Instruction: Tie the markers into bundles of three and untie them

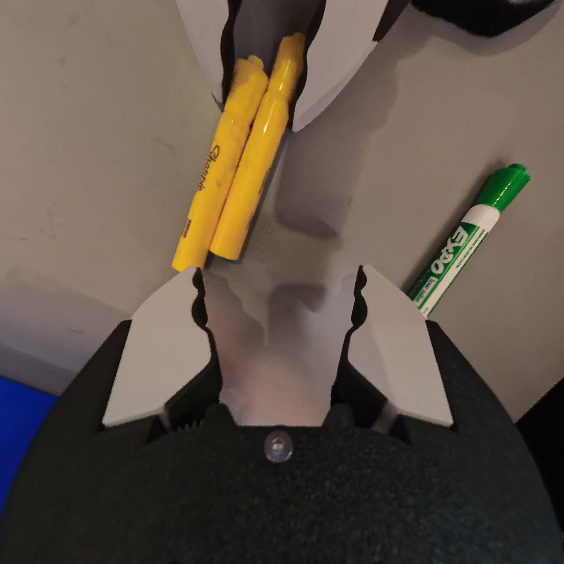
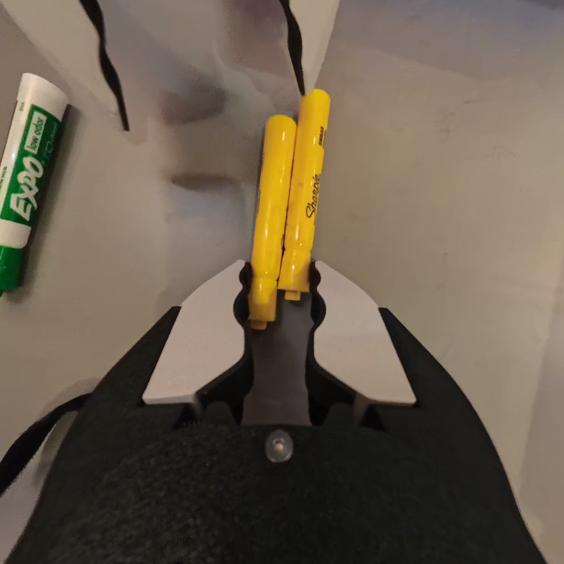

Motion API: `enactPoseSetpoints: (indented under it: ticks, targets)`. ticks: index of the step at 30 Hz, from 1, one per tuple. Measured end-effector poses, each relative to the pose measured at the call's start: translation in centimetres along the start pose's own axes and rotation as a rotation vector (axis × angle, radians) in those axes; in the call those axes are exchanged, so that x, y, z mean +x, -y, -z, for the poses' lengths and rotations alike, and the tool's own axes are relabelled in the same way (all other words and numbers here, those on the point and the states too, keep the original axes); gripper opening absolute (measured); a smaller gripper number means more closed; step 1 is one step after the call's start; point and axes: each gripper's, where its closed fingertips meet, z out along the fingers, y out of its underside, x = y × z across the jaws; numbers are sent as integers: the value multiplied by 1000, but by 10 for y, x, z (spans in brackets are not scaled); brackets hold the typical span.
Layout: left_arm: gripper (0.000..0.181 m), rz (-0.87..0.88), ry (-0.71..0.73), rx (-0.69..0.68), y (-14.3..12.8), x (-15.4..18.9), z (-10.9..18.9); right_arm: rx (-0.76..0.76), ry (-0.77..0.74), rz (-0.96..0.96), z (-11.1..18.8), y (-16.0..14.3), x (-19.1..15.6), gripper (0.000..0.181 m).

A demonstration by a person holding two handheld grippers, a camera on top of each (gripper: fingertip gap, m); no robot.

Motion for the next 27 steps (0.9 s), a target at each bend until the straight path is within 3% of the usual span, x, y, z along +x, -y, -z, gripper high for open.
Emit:
enactPoseSetpoints:
  ticks: [8, 11, 16, 27]
  targets:
    - [87, -44, 73, -2, 11, -21, 1, -33, -54, 3, 4, -4, -2, 37]
    - [83, -1, 54, 15, 8, -23, 4, -77, -118, -31, 13, -10, 1, 50]
    - [73, 19, 20, 30, 1, -21, -6, -102, -264, -31, 36, -24, 3, 14]
    - [68, -36, 17, 33, 8, -17, -10, 47, -249, -156, 36, -10, 0, 12]
